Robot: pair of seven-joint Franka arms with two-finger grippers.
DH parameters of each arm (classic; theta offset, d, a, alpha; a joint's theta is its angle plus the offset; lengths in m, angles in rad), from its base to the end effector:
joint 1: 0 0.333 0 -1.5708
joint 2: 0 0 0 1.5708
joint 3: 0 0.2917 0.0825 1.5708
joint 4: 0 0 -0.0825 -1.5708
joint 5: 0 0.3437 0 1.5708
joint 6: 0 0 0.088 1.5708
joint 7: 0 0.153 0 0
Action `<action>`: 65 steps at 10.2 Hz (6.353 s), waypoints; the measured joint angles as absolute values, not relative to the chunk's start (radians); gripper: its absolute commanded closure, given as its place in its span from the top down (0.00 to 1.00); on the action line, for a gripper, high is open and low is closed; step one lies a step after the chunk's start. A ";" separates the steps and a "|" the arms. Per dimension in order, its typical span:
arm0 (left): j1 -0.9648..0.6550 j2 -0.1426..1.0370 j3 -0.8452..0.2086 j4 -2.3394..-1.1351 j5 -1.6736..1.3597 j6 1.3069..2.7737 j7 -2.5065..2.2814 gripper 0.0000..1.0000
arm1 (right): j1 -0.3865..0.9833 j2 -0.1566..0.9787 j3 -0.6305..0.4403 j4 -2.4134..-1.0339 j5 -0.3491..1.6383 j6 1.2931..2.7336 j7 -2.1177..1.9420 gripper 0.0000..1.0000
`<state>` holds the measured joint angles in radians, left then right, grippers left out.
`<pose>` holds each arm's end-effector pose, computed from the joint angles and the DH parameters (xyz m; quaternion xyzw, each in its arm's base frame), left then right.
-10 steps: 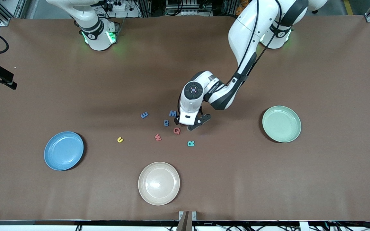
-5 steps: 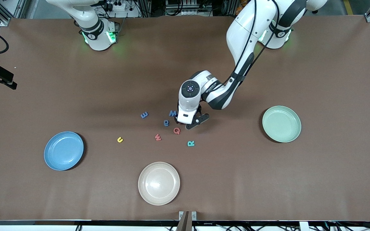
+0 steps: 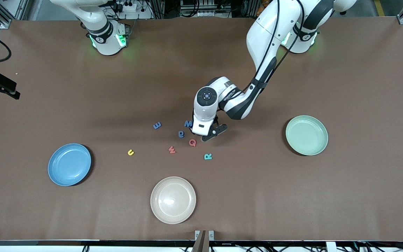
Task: Sort upper and lower case letters into plates
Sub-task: 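Drop the H onto the green plate while the right gripper grasps the a, then drop the blue a onto the blue plate while the left gripper reaches M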
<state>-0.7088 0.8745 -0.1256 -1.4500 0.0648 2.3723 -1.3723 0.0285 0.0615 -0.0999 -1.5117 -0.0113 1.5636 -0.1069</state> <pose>0.4672 -0.4941 0.1365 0.9631 0.2665 -0.0094 0.0355 0.5293 -0.0382 0.5471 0.9998 0.0178 -0.0054 0.0083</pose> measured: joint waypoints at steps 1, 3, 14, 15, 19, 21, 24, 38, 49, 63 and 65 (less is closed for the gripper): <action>-0.709 0.875 -0.125 -1.448 0.065 2.372 -1.372 0.43 | 0.036 0.101 -0.099 -1.513 -0.011 1.570 -0.107 1.00; -0.709 0.874 -0.125 -1.446 0.065 2.372 -1.372 0.34 | 0.077 0.198 -0.098 -1.516 -0.011 1.652 -0.107 1.00; -0.500 0.798 -0.215 -1.431 0.057 2.212 -1.272 0.27 | 0.558 0.605 -0.090 -1.515 0.115 2.067 0.556 1.00; -0.436 0.776 -0.258 -1.430 0.056 2.140 -1.190 0.27 | 0.594 0.633 -0.090 -1.515 0.115 2.096 0.612 1.00; -0.147 0.649 -0.363 -1.498 0.056 1.807 -0.679 0.20 | 0.665 0.720 -0.091 -1.518 0.115 2.179 0.704 1.00; -0.054 0.574 -0.364 -1.619 0.098 1.792 -0.449 0.17 | 0.696 0.741 -0.090 -1.571 0.115 2.296 0.705 1.00; 0.065 0.494 -0.364 -1.801 0.262 1.865 -0.172 0.18 | 0.717 0.747 -0.091 -1.646 0.115 2.371 0.704 1.00; -0.059 0.564 -0.528 -1.749 0.071 2.088 -0.976 0.91 | 0.723 0.710 -0.100 -1.659 0.115 2.378 0.705 0.00; -0.518 0.842 -0.348 -1.536 0.064 2.474 -2.120 0.88 | 0.176 0.570 -0.121 -1.661 -0.004 2.178 0.110 0.00; -0.653 0.916 -0.273 -1.502 0.064 2.621 -2.356 0.72 | 0.060 0.663 -0.097 -1.575 0.024 2.205 0.772 1.00; -0.660 0.916 -0.273 -1.492 0.064 2.621 -2.345 0.59 | 0.112 0.663 -0.096 -1.575 0.024 2.212 0.953 1.00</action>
<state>-0.6600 0.9159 -0.2727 -1.4923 0.0642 2.6212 -2.3447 0.1120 0.6626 -0.0960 -1.5751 0.0236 2.2125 0.9534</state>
